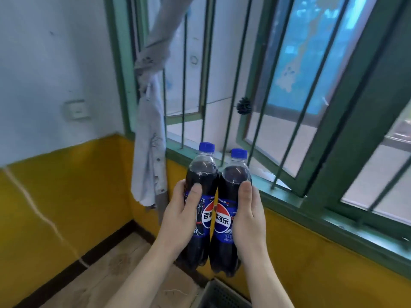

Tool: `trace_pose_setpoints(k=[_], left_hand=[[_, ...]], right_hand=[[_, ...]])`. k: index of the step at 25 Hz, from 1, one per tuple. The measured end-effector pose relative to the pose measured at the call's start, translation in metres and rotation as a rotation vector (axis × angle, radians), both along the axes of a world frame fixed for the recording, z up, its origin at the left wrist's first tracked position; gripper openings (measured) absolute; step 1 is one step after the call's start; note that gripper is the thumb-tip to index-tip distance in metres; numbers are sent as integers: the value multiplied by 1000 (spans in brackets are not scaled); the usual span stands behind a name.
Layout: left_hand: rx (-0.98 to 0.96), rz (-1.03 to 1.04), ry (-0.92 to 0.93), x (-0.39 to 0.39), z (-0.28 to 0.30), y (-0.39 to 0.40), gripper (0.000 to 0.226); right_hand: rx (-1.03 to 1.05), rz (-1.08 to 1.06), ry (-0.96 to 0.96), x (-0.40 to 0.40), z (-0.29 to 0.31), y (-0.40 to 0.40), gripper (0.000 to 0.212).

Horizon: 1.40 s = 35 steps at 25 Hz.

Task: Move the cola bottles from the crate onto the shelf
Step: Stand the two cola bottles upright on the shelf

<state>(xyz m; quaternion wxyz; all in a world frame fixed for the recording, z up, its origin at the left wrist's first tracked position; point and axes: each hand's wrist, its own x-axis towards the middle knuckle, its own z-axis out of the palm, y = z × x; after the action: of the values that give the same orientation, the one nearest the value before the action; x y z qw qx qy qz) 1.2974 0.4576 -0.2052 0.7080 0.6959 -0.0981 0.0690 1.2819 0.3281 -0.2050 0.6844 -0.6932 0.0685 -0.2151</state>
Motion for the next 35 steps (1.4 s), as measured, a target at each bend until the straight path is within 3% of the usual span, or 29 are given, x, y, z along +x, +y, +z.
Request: trace_pose_setpoints(k=[4,8,12,15,29,35], left_hand=[[-17,178,0,-28,-1,32,35],[-9,349,-10,-65,-6,74,42],[1,515,-22,-110,-1,123,37],[5,628,-33,-150,0,163,39],[-10,1233,-60,-362,2,278,30],[-35,1441,-58,-409,6,296,39]], right_hand=[[4,185,-24,-2,1,31,57],[12,353,-14,-16,-7,77,54],[18,525,-29,-39,-5,134,66],[26,660,-45,-67,0,178,56],[33,1296,-37,-225,-4,354,50],[-6,1552,-107,-262,2,396,67]])
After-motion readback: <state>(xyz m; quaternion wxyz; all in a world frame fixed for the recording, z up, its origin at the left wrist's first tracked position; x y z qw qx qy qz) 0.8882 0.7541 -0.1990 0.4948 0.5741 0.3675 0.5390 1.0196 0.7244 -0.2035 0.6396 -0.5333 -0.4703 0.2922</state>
